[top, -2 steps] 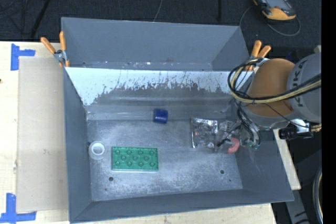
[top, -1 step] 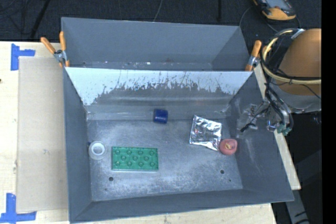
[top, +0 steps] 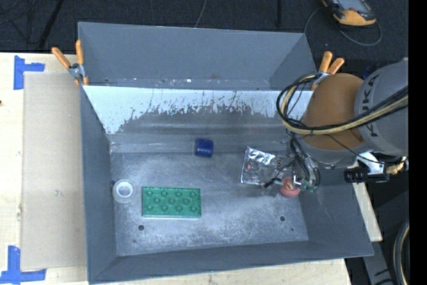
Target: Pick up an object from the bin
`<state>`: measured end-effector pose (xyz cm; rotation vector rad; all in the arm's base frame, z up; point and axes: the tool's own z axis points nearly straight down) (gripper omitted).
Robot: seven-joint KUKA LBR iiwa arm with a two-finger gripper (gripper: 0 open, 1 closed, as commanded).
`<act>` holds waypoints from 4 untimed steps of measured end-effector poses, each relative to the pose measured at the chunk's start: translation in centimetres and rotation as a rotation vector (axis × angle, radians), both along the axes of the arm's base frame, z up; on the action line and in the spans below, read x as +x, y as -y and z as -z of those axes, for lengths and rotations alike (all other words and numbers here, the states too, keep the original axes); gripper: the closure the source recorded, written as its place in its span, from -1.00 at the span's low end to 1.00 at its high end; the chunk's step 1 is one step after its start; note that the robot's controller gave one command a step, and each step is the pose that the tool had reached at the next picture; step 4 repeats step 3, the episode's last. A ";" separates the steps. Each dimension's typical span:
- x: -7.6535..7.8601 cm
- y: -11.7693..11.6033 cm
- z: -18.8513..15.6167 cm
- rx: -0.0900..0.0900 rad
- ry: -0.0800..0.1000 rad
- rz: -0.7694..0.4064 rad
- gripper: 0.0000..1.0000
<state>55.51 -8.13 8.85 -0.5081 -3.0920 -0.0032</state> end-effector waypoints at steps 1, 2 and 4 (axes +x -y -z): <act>0.2 1.6 -15.5 -0.005 0.017 0.041 1.00; 0.1 1.6 -15.1 -0.004 0.009 0.040 -1.00; 0.9 0.1 2.4 -0.002 0.001 0.028 -1.00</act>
Offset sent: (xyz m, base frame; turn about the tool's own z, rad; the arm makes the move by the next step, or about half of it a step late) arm -0.0002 -0.0169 0.1508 0.0456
